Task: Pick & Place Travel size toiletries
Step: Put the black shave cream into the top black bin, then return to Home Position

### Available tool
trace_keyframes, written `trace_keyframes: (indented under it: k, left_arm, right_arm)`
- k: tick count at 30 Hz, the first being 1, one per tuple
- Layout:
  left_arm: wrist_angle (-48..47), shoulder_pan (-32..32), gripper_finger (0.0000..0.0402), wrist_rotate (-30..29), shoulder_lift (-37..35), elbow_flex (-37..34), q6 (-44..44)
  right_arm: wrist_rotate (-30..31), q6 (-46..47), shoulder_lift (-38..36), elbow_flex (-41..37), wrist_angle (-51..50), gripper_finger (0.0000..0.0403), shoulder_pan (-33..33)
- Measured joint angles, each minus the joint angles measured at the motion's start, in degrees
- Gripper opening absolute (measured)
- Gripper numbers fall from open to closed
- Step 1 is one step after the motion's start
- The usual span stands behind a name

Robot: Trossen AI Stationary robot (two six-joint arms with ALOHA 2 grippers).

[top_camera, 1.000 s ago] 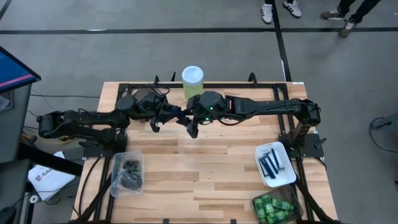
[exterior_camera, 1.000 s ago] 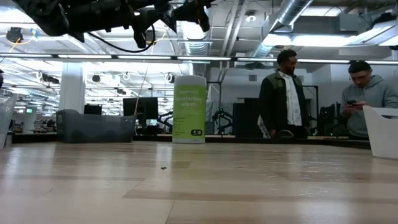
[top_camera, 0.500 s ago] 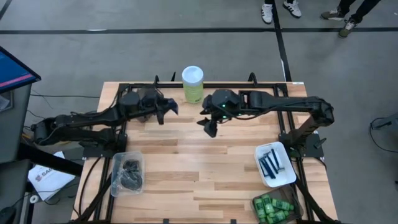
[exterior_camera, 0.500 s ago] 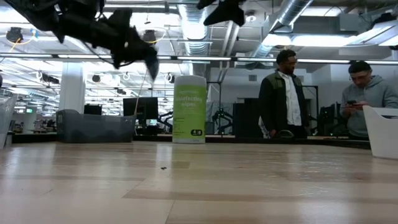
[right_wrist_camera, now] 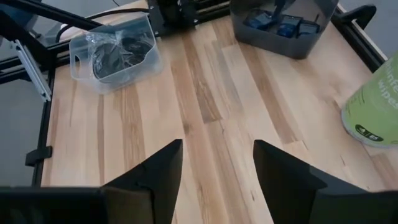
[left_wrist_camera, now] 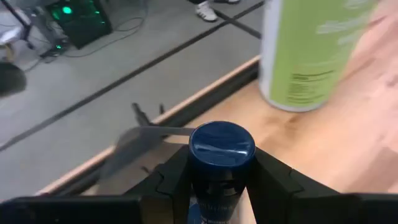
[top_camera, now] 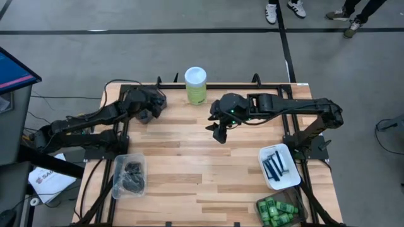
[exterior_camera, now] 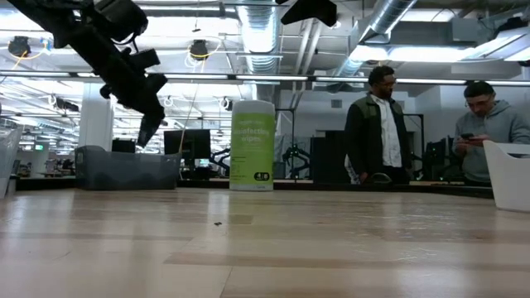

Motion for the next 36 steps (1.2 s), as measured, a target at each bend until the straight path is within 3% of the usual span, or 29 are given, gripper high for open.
trace_keyframes:
  k: [9, 15, 20, 24, 28, 34, 36]
  left_arm:
    - [-5.2, 7.1, 0.0141, -0.1, 1.7, 0.5, 2.9]
    - [-5.8, 7.6, 0.0201, 1.7, 0.7, 0.5, 2.7]
    - [-8.9, 7.0, 0.0277, 6.1, -1.8, 1.7, -1.3]
    - [-11.0, 5.5, 0.0293, 15.2, -5.9, 7.4, -5.6]
    - [-10.7, 3.6, 0.0235, 22.6, -11.4, 14.4, -3.3]
    - [-10.6, 0.0, 0.0042, 25.8, -22.1, 20.7, 1.6]
    - [-9.6, -1.1, 0.0015, 25.5, -26.8, 21.1, 1.6]
  right_arm:
    - [0.0, 2.9, 0.4, 0.0, -1.6, 0.0193, 0.0]
    - [0.0, 3.0, 0.4, 0.0, -1.6, 0.0227, 0.3]
    - [0.0, 1.5, -1.0, -0.1, -1.5, 0.0241, 0.5]
    - [1.8, -3.3, -8.2, -0.1, -0.4, 0.022, 0.5]
    - [7.7, -8.3, -17.4, 0.0, -1.2, 0.017, 0.3]
    - [10.0, -14.4, -31.8, -5.0, -0.4, 0.0038, 0.2]
    - [10.5, -15.1, -36.7, -9.6, 1.5, 0.0011, 0.2]
